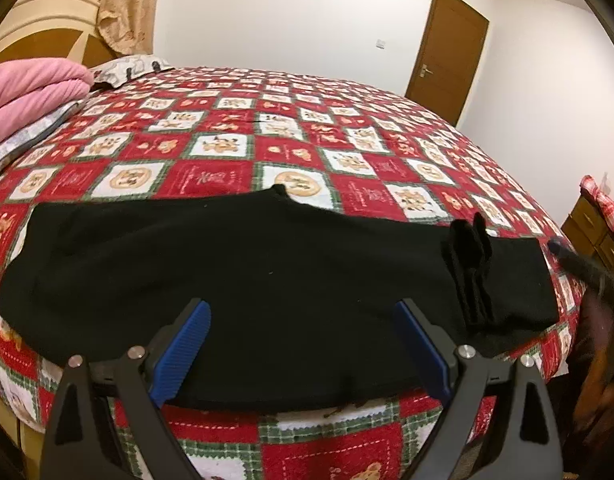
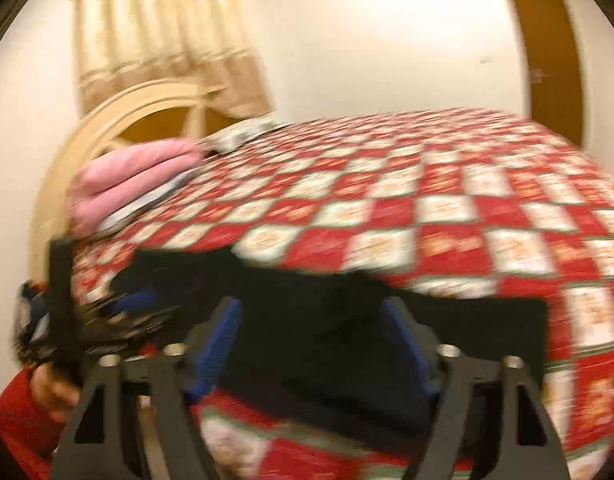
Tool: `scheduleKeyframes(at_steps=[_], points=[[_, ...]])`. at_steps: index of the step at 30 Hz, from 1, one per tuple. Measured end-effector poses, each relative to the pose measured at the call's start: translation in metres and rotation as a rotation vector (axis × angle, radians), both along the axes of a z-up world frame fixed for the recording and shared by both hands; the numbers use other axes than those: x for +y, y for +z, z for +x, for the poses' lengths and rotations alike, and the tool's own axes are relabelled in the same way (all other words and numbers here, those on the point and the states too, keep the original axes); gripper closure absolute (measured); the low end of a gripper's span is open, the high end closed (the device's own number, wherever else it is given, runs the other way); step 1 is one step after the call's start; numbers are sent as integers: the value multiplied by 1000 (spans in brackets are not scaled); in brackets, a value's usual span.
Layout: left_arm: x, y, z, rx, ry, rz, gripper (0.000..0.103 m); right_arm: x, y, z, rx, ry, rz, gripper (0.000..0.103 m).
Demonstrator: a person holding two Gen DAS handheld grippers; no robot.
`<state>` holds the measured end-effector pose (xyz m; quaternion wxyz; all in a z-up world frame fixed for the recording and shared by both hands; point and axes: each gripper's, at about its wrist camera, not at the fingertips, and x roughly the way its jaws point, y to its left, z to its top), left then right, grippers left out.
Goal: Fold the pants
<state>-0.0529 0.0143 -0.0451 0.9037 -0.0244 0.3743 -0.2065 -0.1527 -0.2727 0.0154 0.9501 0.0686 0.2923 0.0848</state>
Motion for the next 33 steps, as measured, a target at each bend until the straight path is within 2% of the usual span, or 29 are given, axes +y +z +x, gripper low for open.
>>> scheduleKeyframes(at_steps=[1,2,5,9,11,12,13,14,15,16,18,19,21,23,26,28,30,31,32,33], points=[[-3,-1,1,2,-5,1,7,-13,1,6,15,-36,-20,59],[-7,-2,2,6,-8,-1,7,-26,-2,16,41,-81,-40,68],[-16,-6,1,27,-27,-11,7,-39,-23,46,104,-124,-56,71],[-27,-3,-7,15,-55,27,7,-6,-68,93,229,-13,-53,71],[-30,0,-9,-2,-59,59,7,22,-74,101,165,8,-150,69],[-30,2,-10,-9,-60,70,7,31,-76,103,163,24,-178,63],[-30,2,-11,-14,-61,78,7,44,-79,104,166,57,-218,41],[-30,3,-12,-18,-64,84,7,51,-78,100,158,89,-231,30],[-30,3,-11,-18,-67,86,7,56,-76,96,155,101,-239,30],[-32,4,-10,-18,-72,90,7,54,-68,88,138,113,-216,30],[-35,7,-10,-30,-79,96,7,36,-49,71,81,122,-91,30],[-37,9,-9,-38,-83,97,7,14,-34,55,41,82,-3,30],[-44,14,-6,-49,-99,87,7,-18,-15,37,-3,1,83,30],[-53,21,-3,-58,-124,64,7,-67,0,10,-52,-130,147,30],[-79,30,3,-68,-190,30,7,-123,-3,-6,17,-291,129,32],[-97,35,3,-83,-220,26,7,-153,-17,-13,75,-355,187,32],[-121,36,3,-89,-258,23,7,-162,-25,-16,98,-376,210,32],[-130,34,3,-88,-270,28,7,-162,-29,-12,114,-385,192,39],[-140,32,2,-88,-276,41,7,-158,-34,-5,129,-369,167,52],[-150,27,2,-83,-272,63,7,-157,-37,-4,137,-363,147,55]])
